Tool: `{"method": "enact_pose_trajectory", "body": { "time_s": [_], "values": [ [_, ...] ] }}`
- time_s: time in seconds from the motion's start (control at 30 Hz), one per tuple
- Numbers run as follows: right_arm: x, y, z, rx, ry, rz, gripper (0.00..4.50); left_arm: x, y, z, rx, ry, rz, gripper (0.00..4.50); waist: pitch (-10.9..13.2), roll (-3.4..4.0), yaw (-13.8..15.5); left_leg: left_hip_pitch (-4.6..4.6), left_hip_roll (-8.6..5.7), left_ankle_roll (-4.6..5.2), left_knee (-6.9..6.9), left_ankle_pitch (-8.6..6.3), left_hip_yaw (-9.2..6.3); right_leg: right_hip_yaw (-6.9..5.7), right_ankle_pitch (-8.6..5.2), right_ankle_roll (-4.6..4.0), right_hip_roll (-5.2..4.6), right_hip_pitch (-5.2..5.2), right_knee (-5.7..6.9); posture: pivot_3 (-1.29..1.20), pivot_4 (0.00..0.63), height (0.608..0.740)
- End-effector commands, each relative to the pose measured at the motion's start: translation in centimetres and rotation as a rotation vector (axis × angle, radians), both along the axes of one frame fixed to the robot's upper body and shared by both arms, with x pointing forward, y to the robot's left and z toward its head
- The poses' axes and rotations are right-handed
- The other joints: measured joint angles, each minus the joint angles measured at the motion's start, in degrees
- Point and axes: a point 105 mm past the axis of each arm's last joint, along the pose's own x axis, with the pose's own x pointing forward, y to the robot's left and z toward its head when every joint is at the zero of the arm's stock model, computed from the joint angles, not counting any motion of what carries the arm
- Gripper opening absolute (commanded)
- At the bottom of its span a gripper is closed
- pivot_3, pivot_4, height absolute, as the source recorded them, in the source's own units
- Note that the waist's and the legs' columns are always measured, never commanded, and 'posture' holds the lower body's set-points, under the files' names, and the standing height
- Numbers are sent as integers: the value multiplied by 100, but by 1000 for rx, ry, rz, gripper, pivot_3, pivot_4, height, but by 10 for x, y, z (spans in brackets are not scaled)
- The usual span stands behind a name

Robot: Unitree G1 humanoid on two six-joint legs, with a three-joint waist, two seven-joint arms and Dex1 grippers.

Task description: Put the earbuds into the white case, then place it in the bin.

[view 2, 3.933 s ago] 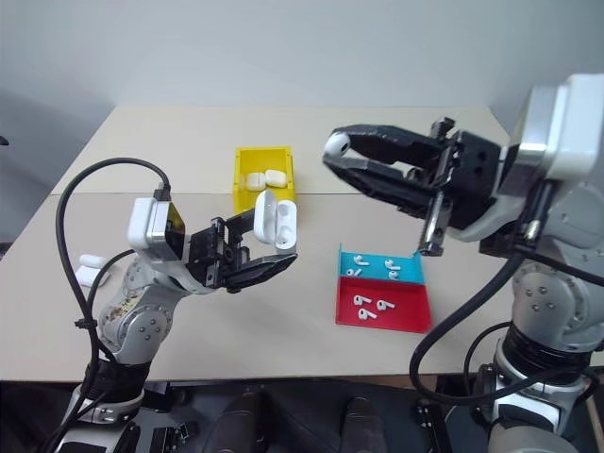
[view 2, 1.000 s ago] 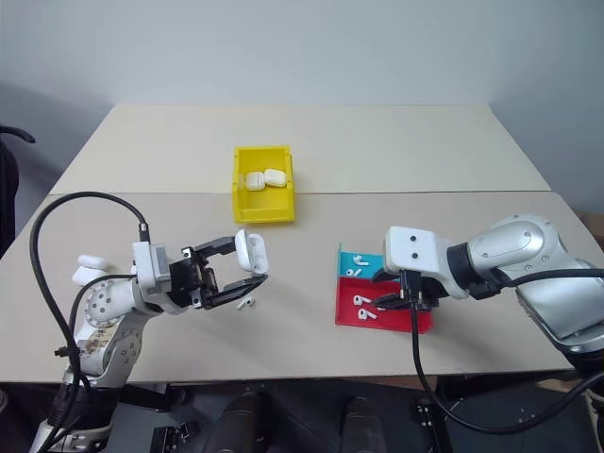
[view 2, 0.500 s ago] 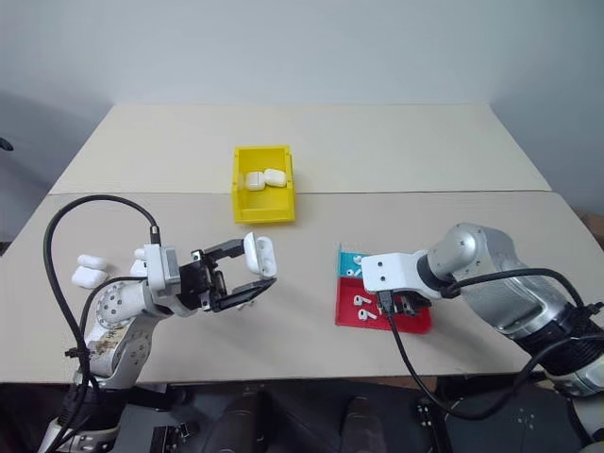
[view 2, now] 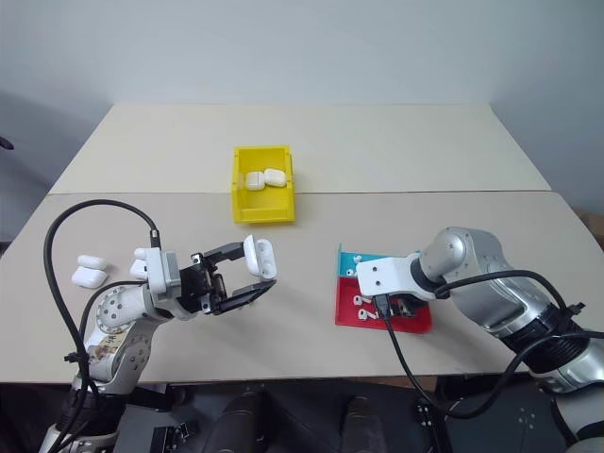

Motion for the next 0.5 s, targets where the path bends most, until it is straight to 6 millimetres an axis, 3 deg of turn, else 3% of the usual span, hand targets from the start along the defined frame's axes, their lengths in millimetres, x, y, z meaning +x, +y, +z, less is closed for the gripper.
{"method": "enact_pose_trajectory", "body": {
  "time_s": [0.03,0.4,0.5],
  "values": [
    [3,-2,4,-3,-29,6,2226,-5,-2,9,-5,-58,-13,2745,0,0,2,0,0,0,0,0,0,0,0,0,0,1,0,0,150,740],
    [2,-3,1,-2,-34,11,2226,-4,-3,8,-4,-58,-17,2745,0,0,1,4,0,-1,2,0,0,0,0,0,0,6,1,0,150,740],
    [2,-3,1,-4,-40,19,1363,-4,-2,8,-1,-54,-18,2745,0,0,0,6,0,-1,3,-1,0,0,0,0,0,10,1,0,150,740]
  ]
}}
